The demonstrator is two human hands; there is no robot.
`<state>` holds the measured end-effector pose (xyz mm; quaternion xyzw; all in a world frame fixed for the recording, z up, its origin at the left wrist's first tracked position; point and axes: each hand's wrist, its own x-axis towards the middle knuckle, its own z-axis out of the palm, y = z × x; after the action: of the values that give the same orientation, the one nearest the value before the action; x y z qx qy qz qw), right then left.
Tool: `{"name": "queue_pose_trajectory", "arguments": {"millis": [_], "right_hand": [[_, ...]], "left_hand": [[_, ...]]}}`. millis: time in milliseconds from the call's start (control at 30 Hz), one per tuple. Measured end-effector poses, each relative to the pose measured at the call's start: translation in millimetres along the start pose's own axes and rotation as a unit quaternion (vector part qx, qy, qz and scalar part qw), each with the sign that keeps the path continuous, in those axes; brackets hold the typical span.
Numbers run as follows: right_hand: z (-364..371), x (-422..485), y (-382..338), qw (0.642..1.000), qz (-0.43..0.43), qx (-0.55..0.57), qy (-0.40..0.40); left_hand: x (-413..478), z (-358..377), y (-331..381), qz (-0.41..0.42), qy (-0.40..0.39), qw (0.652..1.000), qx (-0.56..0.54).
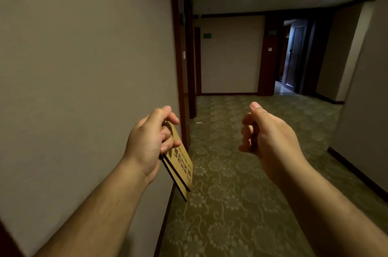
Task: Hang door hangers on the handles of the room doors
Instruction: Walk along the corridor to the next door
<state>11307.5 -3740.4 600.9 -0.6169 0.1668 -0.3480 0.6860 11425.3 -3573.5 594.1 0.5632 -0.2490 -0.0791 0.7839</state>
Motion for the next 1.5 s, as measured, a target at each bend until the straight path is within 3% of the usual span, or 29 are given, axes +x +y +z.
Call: {"name": "queue_pose_trajectory", "arguments": {"millis": [267, 600, 867, 1067, 1500], "right_hand": [[5.9, 133.1, 31.0, 1.0, 0.003, -0.013, -0.012], [51.9, 292.8, 88.1, 0.999, -0.01, -0.052, -0.007], [90.5, 430.6, 111.5, 0.997, -0.007, -0.065, 0.047], [110.5, 516.0, 148.8, 0.996, 0.002, -0.072, 0.044], [100.8, 754.6, 211.4, 0.999, 0.011, -0.043, 0.015]], "left_hand": [[114.6, 30.4, -59.6, -0.01, 0.009, 1.0, 0.014], [283.9, 16.1, -128.4, -0.027, -0.005, 1.0, 0.001], [443.7, 6.8, -172.1, -0.046, -0.033, 0.998, -0.011], [527.7, 7.7, -208.1, -0.063, -0.028, 0.998, -0.015], [740.5, 52.3, -295.5, -0.091, -0.006, 0.995, 0.035]]}}
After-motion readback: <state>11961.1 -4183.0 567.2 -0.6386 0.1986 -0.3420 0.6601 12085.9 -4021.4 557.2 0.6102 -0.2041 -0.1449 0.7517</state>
